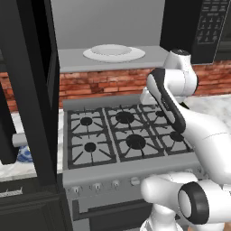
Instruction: Pick the egg from the counter and place it in the microwave.
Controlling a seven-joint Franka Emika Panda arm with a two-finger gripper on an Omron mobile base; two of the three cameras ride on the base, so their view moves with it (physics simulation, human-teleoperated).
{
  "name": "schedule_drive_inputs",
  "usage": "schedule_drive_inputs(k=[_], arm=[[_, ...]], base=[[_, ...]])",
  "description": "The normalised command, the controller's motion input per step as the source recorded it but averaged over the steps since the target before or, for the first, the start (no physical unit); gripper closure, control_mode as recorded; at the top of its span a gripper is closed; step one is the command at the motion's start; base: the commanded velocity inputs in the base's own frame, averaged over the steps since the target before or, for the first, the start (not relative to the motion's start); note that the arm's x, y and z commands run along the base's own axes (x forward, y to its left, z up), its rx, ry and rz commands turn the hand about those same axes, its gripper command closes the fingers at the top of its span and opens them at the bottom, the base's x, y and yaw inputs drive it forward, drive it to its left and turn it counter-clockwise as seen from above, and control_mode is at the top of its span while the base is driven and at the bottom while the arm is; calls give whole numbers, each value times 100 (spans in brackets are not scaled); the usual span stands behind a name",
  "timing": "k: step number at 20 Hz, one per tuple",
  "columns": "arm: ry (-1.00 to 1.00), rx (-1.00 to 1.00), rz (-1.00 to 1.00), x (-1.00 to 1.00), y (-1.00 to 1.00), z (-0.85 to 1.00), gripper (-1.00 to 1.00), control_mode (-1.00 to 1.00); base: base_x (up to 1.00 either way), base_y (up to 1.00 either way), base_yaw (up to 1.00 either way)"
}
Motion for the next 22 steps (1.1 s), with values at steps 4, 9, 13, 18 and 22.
schedule_drive_inputs(k=[4, 9, 13, 18, 22], arm=[[0, 0, 0, -37, 0, 0, -100, -100], [-9, 1, 26, -85, 45, -23, -100, -100], [-23, 1, 60, -54, 93, -3, -100, -100], [-29, 6, 53, -36, 93, -7, -100, -100], [-32, 31, 30, -21, 40, -17, -100, -100]], base=[[0, 0, 0], [0, 0, 0], [0, 0, 0], [0, 0, 0], [0, 0, 0]])
